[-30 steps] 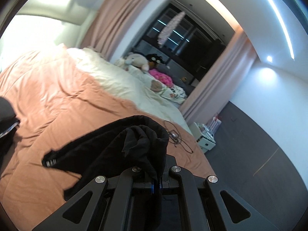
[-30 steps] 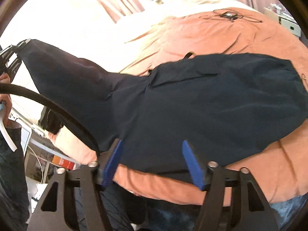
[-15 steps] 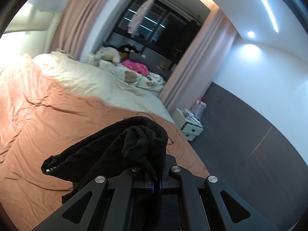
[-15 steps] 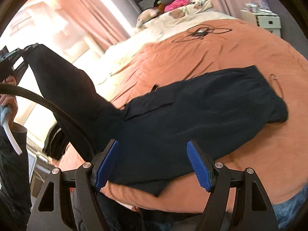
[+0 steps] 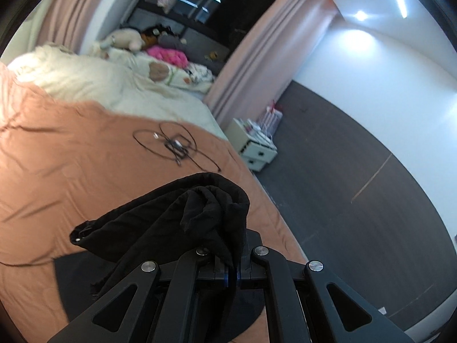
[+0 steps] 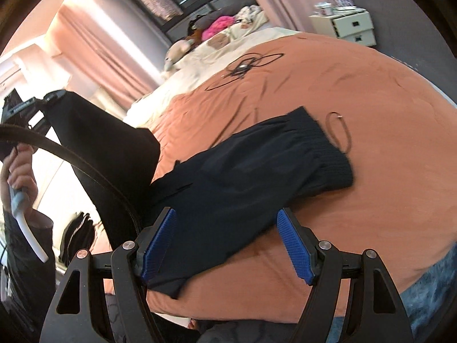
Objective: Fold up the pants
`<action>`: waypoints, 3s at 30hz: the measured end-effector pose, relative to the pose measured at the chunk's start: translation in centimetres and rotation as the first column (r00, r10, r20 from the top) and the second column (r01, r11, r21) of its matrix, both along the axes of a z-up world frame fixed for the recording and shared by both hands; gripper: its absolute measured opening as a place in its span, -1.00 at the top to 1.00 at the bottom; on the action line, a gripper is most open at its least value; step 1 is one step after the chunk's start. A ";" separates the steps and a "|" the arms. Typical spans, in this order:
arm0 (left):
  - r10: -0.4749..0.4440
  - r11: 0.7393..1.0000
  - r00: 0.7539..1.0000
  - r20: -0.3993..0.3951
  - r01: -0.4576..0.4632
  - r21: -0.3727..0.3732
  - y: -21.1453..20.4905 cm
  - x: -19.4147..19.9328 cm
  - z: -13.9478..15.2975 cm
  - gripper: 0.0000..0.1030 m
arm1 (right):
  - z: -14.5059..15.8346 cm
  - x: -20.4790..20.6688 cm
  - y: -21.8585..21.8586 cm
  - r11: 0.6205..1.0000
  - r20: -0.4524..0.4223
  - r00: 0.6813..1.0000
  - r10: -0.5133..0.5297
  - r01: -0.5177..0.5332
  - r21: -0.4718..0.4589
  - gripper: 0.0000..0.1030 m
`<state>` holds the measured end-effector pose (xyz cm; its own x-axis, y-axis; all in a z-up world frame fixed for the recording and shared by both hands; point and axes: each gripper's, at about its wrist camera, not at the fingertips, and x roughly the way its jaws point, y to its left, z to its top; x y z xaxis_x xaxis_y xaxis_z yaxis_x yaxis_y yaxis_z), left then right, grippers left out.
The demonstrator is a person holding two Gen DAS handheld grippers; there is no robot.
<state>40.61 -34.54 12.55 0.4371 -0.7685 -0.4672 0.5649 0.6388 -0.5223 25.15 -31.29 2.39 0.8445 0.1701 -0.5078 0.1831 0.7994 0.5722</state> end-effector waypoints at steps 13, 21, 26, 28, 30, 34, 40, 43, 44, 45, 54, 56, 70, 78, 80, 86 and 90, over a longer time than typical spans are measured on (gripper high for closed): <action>-0.166 0.984 0.980 -0.111 0.172 0.047 -10.2 -1.1 -6.8 0.95 | -0.8 -1.3 -2.2 0.997 -0.055 0.996 -0.075 0.077 0.032 -0.41; -0.261 0.958 0.951 -0.167 0.276 0.073 -15.8 -2.9 -10.3 0.95 | -1.5 -1.7 -3.2 0.989 -0.081 0.990 -0.114 0.120 0.082 -0.41; -0.312 0.939 0.930 -0.195 0.332 0.084 -19.1 -3.7 -11.9 0.95 | -2.7 -1.5 -4.1 0.980 -0.091 0.987 -0.129 0.141 0.138 -0.41; -0.332 0.931 0.920 -0.210 0.356 0.085 -20.4 -4.1 -12.6 0.95 | -3.1 -1.9 -4.3 0.977 -0.093 0.986 -0.139 0.152 0.147 -0.41; -0.351 0.922 0.909 -0.224 0.377 0.085 -21.2 -4.8 -13.2 0.95 | -3.3 -2.2 -4.4 0.976 -0.093 0.985 -0.145 0.158 0.152 -0.41; -0.408 0.887 0.875 -0.261 0.448 0.116 -23.3 -6.7 -15.4 0.86 | -3.4 -2.7 -4.4 0.972 -0.099 0.982 -0.158 0.172 0.160 -0.41; -0.442 0.852 0.844 -0.303 0.501 0.153 -23.5 -8.6 -17.6 -0.56 | -3.8 -2.8 -4.3 0.965 -0.092 0.984 -0.151 0.167 0.201 -0.41; -0.425 0.866 0.855 -0.298 0.480 0.141 -21.6 -8.3 -17.0 -0.62 | -3.8 -2.8 -3.8 0.963 -0.081 0.986 -0.145 0.159 0.215 -0.41; -0.415 0.872 0.860 -0.296 0.469 0.139 -21.1 -8.1 -16.9 -0.62 | -3.8 -2.8 -3.7 0.964 -0.081 0.987 -0.141 0.156 0.217 -0.41; -0.400 0.881 0.870 -0.289 0.452 0.141 -20.1 -8.1 -16.6 -0.62 | -3.7 -2.5 -3.6 0.964 -0.082 0.988 -0.131 0.146 0.221 -0.41; -0.199 0.946 0.944 -0.262 0.255 0.201 -8.8 -5.3 -16.7 -0.62 | -4.4 -0.7 -4.6 0.949 -0.063 0.992 -0.113 0.126 0.290 -0.41; -0.146 0.956 0.953 -0.265 0.204 0.209 -6.0 -4.7 -17.1 -0.62 | -5.0 -0.5 -5.2 0.935 -0.054 0.989 -0.136 0.147 0.322 -0.41; 0.176 0.957 0.943 -0.281 -0.097 0.274 10.2 -0.9 -20.5 -0.61 | -8.9 1.6 -5.5 0.869 -0.064 0.972 -0.226 0.231 0.438 -0.33; 0.262 0.945 0.897 -0.357 -0.164 0.283 15.4 1.0 -24.1 -0.33 | -9.5 2.8 -5.3 0.842 -0.082 0.963 -0.257 0.265 0.469 -0.12; 0.260 0.947 0.885 -0.387 -0.156 0.280 15.6 1.3 -25.3 -0.23 | -9.6 3.1 -5.2 0.835 -0.087 0.961 -0.263 0.272 0.479 -0.12; 0.231 0.956 0.860 -0.455 -0.113 0.272 14.7 2.2 -28.5 -0.01 | -10.3 3.3 -5.9 0.803 -0.105 0.951 -0.289 0.301 0.514 -0.12; 0.227 0.955 0.862 -0.453 -0.107 0.275 13.8 2.6 -29.1 0.00 | -10.3 3.7 -6.1 0.792 -0.115 0.949 -0.292 0.308 0.528 -0.12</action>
